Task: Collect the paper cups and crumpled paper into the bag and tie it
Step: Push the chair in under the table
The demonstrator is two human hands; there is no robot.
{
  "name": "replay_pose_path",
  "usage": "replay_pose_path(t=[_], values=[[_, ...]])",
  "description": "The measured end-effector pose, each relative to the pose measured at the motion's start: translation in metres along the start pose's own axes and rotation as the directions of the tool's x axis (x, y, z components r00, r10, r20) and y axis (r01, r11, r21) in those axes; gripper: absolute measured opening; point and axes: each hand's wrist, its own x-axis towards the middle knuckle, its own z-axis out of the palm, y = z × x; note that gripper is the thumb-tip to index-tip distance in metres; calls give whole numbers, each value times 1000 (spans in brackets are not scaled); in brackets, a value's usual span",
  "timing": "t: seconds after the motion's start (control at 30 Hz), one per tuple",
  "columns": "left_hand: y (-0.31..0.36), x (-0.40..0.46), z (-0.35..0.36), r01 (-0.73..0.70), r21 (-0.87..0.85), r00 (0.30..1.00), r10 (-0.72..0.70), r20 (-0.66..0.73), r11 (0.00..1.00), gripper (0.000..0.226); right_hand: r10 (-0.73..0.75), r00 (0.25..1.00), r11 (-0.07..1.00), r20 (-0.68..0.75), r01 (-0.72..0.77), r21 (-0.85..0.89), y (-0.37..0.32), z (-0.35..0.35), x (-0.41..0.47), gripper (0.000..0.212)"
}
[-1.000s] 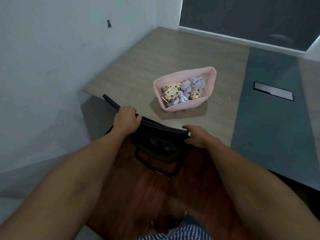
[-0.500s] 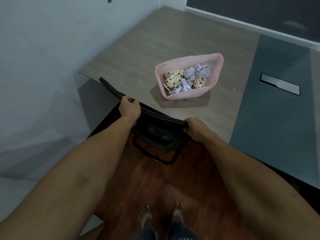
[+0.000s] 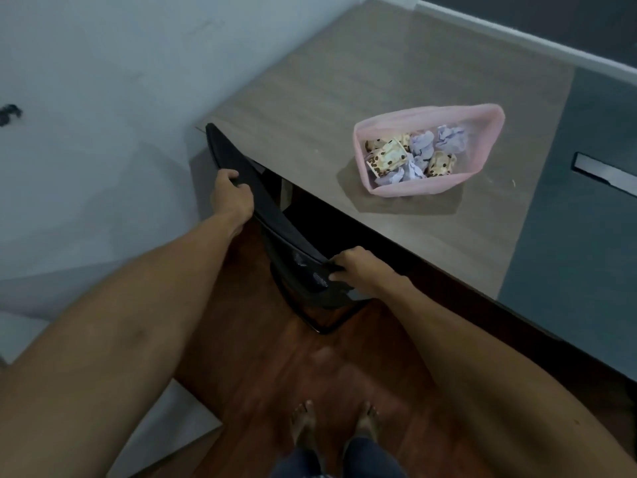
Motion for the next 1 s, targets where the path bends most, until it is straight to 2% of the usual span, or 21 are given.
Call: replay_pose_path(t=[0.3, 0.4, 0.47, 0.67, 0.73, 0.83, 0.93, 1.0], values=[[-31, 43, -63, 4, -22, 989, -7, -148, 1000, 33, -189, 982, 980, 7, 188, 67, -93, 22, 52, 27], [-45, 54, -83, -15, -32, 985, 10, -174, 999, 33, -222, 975, 969, -14, 223, 108, -124, 30, 69, 35], [-51, 59, -94, -27, -5, 980, 25, -195, 1000, 31, -250, 966, 954, -66, 257, 153, -145, 38, 78, 42], [-65, 73, -127, -15, 122, 966, 46, -253, 992, 30, -312, 941, 911, -129, 335, 241, -190, 64, 108, 39], [-68, 73, -134, -14, 161, 964, 56, -262, 987, 28, -297, 948, 901, -113, 317, 295, -194, 72, 116, 35], [-67, 66, -142, -37, 254, 959, 106, -262, 966, 27, -296, 955, 874, -34, 285, 394, -190, 71, 117, 12], [-59, 50, -139, -57, 357, 947, 164, -278, 932, 28, -222, 974, 917, 47, 192, 351, -161, 65, 115, 24], [-51, 36, -130, -78, 373, 947, 185, -262, 924, 27, -133, 990, 947, 52, 112, 300, -132, 62, 111, 20]])
